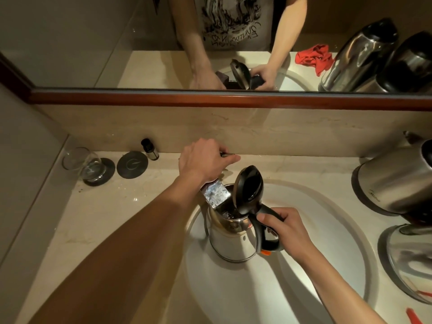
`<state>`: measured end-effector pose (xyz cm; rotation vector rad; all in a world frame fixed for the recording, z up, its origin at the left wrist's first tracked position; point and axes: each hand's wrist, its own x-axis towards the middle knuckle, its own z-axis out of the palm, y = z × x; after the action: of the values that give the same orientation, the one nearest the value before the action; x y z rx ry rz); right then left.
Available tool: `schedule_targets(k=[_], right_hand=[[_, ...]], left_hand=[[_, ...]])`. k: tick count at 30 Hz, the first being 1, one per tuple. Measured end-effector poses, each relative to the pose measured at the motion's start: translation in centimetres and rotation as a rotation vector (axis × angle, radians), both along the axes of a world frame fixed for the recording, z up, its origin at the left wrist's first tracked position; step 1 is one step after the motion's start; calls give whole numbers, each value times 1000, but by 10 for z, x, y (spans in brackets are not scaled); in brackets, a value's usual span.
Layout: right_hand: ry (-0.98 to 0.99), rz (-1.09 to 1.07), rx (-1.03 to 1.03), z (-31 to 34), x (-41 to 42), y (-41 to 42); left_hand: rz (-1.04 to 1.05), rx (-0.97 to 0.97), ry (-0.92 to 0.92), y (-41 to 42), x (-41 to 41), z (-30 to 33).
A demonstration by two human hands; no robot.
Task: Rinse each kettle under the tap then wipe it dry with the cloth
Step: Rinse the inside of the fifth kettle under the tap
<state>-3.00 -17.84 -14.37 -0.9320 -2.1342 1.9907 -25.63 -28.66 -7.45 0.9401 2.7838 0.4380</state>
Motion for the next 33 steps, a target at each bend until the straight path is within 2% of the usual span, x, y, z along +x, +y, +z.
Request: schedule_targets(k=[33], right_hand=[[40, 77, 82, -3, 7, -2]], left_hand=[[14, 17, -15, -1, 1, -2]])
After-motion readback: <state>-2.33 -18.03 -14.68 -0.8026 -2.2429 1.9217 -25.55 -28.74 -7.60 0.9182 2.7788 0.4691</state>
